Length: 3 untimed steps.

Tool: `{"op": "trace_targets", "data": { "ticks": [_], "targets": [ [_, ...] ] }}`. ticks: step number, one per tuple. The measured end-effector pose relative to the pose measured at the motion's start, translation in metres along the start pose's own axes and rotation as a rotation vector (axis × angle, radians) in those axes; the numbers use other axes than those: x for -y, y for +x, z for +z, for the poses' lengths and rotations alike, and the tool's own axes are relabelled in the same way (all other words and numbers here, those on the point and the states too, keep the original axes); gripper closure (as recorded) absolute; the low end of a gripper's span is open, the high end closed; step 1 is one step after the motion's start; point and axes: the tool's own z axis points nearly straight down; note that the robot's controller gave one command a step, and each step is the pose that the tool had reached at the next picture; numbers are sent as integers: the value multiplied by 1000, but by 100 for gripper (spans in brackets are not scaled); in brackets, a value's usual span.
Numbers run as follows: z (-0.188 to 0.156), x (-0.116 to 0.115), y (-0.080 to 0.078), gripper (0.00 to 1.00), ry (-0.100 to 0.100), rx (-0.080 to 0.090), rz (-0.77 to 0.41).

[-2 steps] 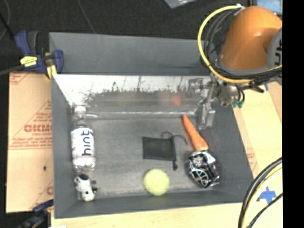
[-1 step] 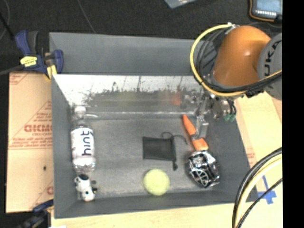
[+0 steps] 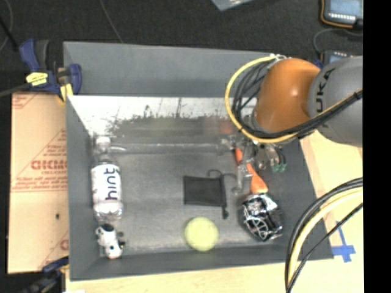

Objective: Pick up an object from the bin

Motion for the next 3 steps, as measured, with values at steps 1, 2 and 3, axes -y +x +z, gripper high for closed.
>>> {"op": "trace_targets", "data": {
  "ticks": [1, 2, 3],
  "targets": [
    [67, -50, 13, 100, 1, 5, -91],
    [67, -50, 13, 100, 1, 5, -92],
    [-37, -38, 5, 100, 2, 9, -115]
  ]
}}
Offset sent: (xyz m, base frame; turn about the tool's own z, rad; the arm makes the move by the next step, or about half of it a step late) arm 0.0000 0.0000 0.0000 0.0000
